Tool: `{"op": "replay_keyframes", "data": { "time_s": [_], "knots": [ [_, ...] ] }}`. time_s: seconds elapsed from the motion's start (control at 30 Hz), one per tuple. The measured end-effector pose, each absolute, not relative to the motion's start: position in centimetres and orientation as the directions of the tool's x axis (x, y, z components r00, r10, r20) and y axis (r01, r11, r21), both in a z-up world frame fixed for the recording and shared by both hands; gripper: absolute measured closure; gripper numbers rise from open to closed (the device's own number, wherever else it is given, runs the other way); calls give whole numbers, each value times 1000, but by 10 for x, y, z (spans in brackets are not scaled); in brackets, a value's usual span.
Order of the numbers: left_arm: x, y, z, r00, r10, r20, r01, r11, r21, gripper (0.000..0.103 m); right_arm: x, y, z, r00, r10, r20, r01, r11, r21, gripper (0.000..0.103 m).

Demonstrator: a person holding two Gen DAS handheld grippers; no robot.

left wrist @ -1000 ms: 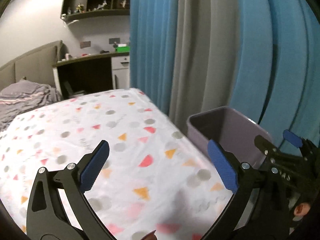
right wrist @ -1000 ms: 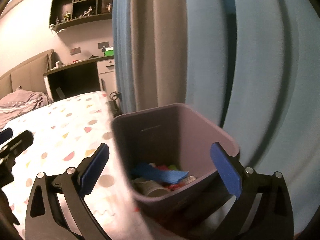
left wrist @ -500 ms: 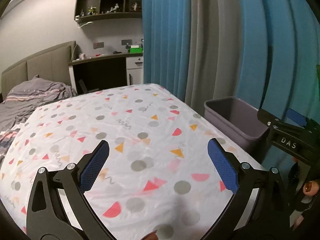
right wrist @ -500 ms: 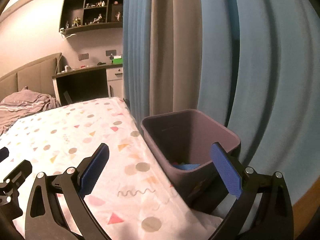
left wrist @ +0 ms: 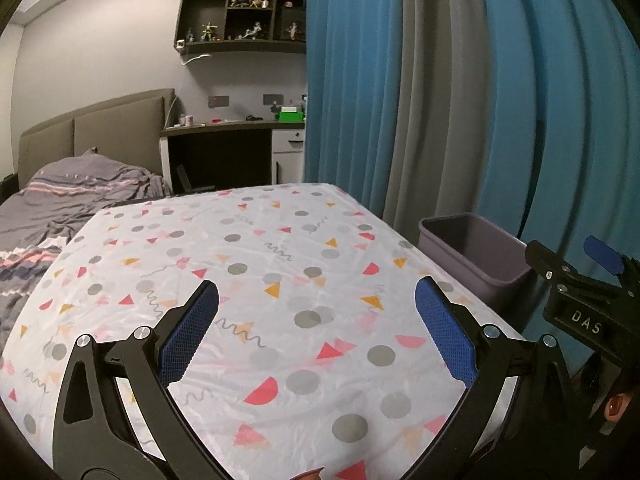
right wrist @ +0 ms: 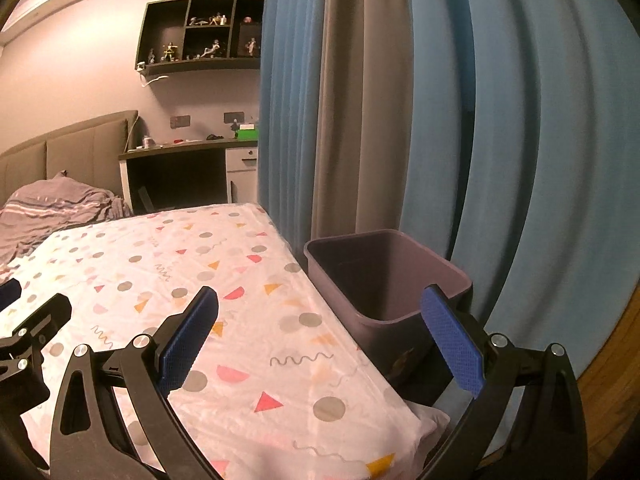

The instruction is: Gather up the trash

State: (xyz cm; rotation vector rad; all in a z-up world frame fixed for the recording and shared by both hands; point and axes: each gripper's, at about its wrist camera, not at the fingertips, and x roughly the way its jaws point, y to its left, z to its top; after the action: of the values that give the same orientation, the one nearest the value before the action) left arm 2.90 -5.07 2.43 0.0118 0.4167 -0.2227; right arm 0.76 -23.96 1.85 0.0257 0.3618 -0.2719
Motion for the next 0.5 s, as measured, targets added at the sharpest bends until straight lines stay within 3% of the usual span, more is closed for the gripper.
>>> {"op": "replay_keyframes", "data": {
  "time_s": [0.5],
  "knots": [
    [21,-44,28,893,-210,-399,208,977,-49,6,2,-227,21,907,-243,-343,251,968,-21,6]
  ]
}}
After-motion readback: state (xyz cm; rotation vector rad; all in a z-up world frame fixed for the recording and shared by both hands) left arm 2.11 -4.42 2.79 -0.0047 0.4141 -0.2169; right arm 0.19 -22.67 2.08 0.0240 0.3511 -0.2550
